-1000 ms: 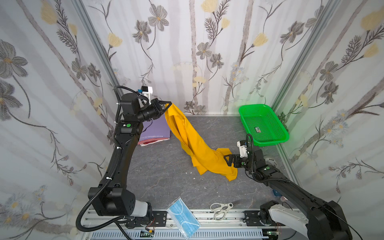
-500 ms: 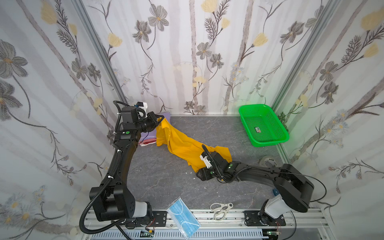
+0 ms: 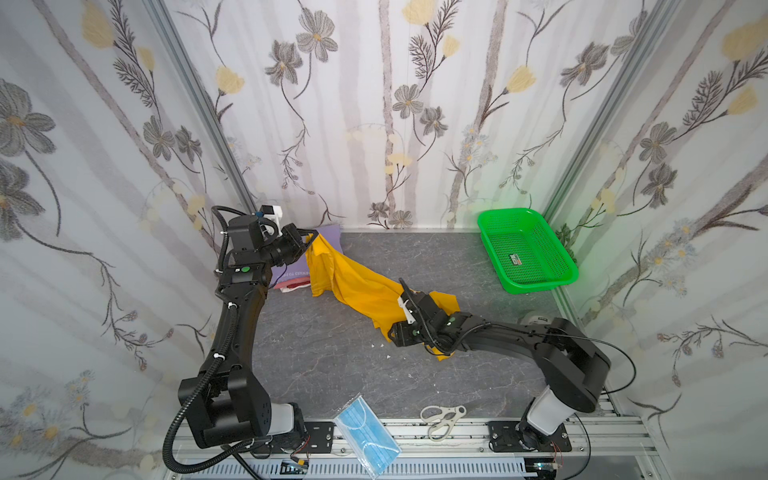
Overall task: Fold and stack the t-shirts
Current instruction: 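Lower the hanging shirt with the left gripper while the right gripper grasps its hem, then stretch the shirt between both grippers and lay it on the table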
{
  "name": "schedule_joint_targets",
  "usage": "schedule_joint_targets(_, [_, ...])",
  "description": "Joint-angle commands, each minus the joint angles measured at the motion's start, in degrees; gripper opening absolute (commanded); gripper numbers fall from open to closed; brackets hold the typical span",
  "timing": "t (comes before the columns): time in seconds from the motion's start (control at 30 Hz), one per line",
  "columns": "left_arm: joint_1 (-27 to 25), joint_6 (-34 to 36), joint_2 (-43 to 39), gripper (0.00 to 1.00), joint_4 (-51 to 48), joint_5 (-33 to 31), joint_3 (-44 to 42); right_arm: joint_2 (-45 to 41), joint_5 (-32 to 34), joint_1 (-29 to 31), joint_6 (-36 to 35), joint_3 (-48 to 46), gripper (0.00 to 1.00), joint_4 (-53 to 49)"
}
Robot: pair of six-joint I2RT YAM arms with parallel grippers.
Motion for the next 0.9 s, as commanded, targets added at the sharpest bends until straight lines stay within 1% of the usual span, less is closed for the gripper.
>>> schedule_joint_targets(0.0, [0.1,-2.5,0.3,0.0,5.5,1.7,-0.9,-5.5,0.9,-4.1,-0.1,-4.9,0.7,0.6])
schedule_joint_targets(0.07, [0.1,-2.9,0.5,0.0,5.9,2.2,-1.0,-7.8,0.1,-8.7,-1.3,-7.4,0.7,0.7])
schedule_joint_targets(0.13, [0.2,-2.7,0.3,0.0,5.6,2.2,-1.0,-7.7,-2.4,-12.6,-3.5,-8.6,0.71,1.1])
schedule_joint_targets(0.3, [0.5,-1.6,-0.4,0.0,4.2,2.4,-0.7,-3.3,-5.6,-18.9,-6.9,-8.6,0.7,2.8])
schedule_joint_targets(0.37, [0.6,-1.3,-0.8,0.0,3.5,2.4,-0.7,-1.4,-7.1,-20.0,-7.8,-7.9,0.68,3.9])
schedule_joint_targets(0.4, [0.6,-1.2,-0.9,0.0,3.4,2.4,-0.8,-0.3,-7.6,-20.1,-8.4,-7.1,0.65,4.3])
schedule_joint_targets(0.47, [0.6,-1.1,-1.1,0.0,3.1,2.4,-0.9,1.4,-8.7,-20.0,-9.0,-5.8,0.49,4.3])
schedule_joint_targets(0.53, [0.7,-1.2,-1.3,0.0,2.8,2.5,-0.5,1.8,-8.6,-19.9,-9.3,-4.1,0.23,3.3])
schedule_joint_targets(0.6, [1.0,-1.3,-1.7,0.0,2.4,2.7,0.3,-1.4,-7.0,-19.9,-9.3,-3.9,0.04,1.9])
schedule_joint_targets(0.63, [1.2,-1.5,-1.9,0.0,2.1,2.7,0.8,-4.3,-5.6,-19.9,-9.3,-4.1,0.0,0.8])
schedule_joint_targets(0.77, [2.1,-4.3,-3.5,0.0,2.8,4.2,3.5,-19.6,0.4,-19.9,-10.3,-1.9,0.0,-8.2])
schedule_joint_targets(0.87, [2.8,-6.0,-5.6,0.0,2.7,5.1,7.3,-30.2,5.2,-20.1,-12.6,3.0,0.0,-16.8])
